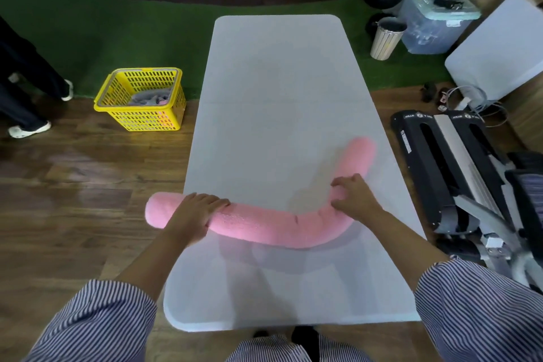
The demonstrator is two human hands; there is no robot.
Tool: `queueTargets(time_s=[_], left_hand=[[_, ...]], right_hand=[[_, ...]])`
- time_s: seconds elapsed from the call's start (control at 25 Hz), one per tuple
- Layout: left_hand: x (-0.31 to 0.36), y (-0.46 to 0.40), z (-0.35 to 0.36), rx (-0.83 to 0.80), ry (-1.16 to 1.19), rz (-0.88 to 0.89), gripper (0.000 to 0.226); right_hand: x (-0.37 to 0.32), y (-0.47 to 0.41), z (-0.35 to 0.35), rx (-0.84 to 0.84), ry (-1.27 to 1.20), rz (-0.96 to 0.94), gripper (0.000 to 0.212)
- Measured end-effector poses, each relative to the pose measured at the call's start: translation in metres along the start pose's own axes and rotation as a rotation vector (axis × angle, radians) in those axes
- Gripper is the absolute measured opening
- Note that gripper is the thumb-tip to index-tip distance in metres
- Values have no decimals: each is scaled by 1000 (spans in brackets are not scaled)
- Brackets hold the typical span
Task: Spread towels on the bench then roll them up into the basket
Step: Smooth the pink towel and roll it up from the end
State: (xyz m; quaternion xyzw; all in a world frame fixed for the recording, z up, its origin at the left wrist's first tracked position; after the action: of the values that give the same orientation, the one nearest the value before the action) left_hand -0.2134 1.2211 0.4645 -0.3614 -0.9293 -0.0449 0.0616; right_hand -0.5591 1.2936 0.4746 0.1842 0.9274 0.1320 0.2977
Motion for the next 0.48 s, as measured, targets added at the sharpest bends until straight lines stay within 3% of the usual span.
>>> queueTargets(time_s=[0.08, 0.16, 0.28, 0.36, 0.48], left_hand=[[13, -3, 2, 9, 15, 88, 72], [29, -1, 4, 54, -1, 197, 75], [39, 3, -3, 119, 32, 254, 75], [39, 6, -8, 141, 53, 283, 70], [52, 6, -8, 127, 90, 339, 62]], right_hand=[[-29, 9, 14, -159, -22, -212, 55], [-51, 19, 33, -239, -72, -278, 66], [-51, 13, 47, -219, -137, -94, 85], [-44, 7, 51, -237, -126, 23, 79], [-53, 5, 52, -245, -197, 27, 74]])
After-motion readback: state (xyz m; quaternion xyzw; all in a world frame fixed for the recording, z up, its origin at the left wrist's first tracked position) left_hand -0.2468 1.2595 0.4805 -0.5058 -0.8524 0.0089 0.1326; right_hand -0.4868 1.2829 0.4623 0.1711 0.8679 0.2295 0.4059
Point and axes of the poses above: each hand's wrist, its own y-axis away from the middle knuckle, its own z-axis out of the palm, x = y × z, the point moved 6 cm from there along -y, towards the middle knuckle
